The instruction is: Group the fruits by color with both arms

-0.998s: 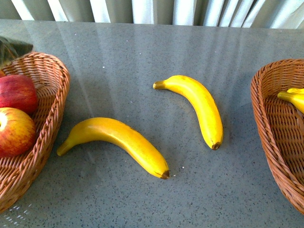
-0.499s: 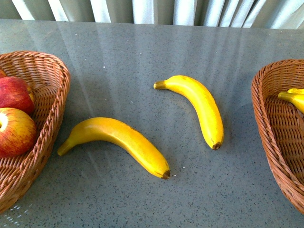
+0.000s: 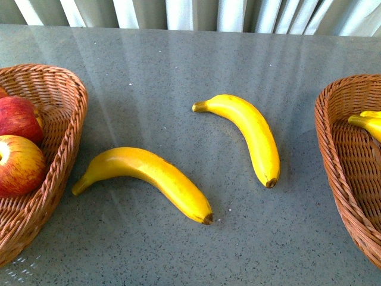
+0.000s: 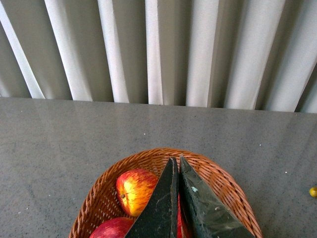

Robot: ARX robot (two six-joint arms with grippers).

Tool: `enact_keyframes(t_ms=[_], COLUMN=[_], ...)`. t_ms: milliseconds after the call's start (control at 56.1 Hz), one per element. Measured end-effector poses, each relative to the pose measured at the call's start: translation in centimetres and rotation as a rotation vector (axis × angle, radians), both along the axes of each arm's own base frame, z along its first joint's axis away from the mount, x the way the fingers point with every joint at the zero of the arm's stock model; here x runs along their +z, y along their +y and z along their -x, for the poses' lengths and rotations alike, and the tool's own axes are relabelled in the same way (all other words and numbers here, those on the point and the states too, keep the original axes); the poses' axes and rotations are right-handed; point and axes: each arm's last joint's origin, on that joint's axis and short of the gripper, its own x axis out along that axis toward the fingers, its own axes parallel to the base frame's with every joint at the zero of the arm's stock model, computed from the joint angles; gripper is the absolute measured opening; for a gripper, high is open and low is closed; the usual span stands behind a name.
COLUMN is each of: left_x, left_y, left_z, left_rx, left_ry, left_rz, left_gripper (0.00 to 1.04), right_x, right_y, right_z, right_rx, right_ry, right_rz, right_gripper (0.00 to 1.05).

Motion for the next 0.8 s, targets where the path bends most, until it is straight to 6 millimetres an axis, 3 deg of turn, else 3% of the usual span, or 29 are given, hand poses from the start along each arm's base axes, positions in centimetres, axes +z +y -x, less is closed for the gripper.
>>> enact_keyframes(t_ms=[339,802], left_x=[-1.4,-0.8], left_y=[0.0,0.0], left_z=[1.7,3.4], left_rx=[0.000,0.000], left_ry=[0.002,-0.018], left_rz=[0.000,0.000], left_gripper=[0.01,0.01], right_x=[0.0,0.0], right_y=[0.0,0.0], right_z=[0.0,0.0], right_rx=[0.000,0.000], right_ry=[0.000,0.000], right_rz=[0.000,0.000], right_gripper=[0.96,0.96])
